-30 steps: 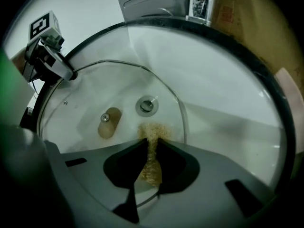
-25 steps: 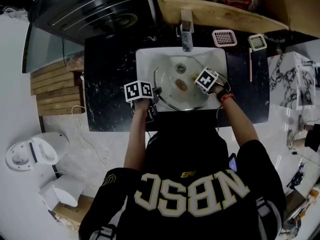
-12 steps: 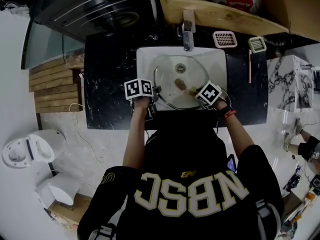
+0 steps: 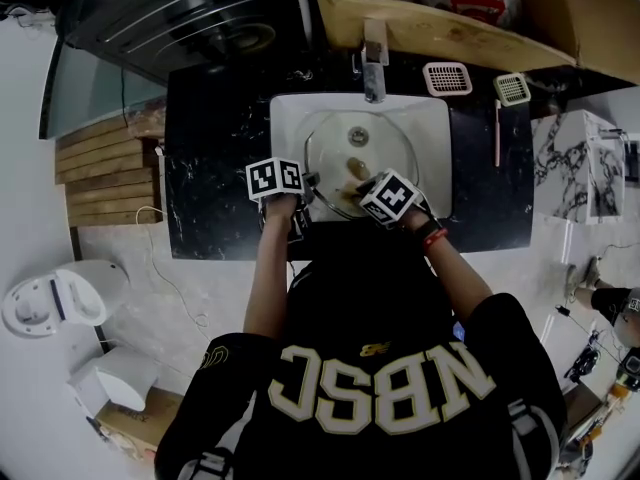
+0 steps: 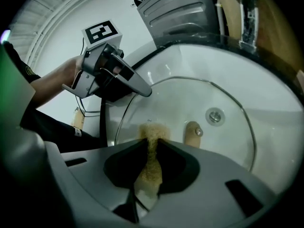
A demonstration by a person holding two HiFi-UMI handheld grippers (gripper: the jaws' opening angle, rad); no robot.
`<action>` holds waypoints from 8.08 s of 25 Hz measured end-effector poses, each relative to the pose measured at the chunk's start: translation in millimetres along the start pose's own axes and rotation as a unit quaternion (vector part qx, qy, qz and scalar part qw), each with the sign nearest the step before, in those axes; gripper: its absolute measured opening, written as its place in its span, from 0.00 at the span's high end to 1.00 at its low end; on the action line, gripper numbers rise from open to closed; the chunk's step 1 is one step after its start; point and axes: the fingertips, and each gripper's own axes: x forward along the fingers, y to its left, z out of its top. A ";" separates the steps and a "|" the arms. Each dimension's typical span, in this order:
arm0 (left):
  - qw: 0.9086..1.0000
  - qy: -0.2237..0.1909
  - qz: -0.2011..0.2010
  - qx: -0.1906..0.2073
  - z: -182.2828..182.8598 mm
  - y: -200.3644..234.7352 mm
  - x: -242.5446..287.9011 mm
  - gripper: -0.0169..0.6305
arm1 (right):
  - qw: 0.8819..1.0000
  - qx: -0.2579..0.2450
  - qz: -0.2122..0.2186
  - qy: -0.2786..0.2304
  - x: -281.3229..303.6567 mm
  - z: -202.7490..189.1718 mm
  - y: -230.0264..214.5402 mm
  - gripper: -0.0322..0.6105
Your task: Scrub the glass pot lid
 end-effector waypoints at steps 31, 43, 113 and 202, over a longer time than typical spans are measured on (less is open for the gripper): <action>1.000 0.012 0.013 -0.004 -4.2 2.6 1.3 0.83 | 0.977 0.011 -0.212 -0.030 31.4 57.7 -167.3 0.83; 1.000 0.003 -0.005 -0.001 -1.6 -0.2 -0.8 0.83 | 0.971 -0.031 -0.215 0.100 -13.3 -35.5 -154.6 0.84; 1.000 0.009 -0.004 0.002 -2.9 -1.4 2.0 0.83 | 0.984 0.042 -0.155 0.074 -17.6 -47.0 -111.5 0.83; 0.999 0.021 0.033 0.036 -7.4 -0.4 4.2 0.81 | 0.984 0.024 -0.172 0.036 11.7 1.0 -159.0 0.84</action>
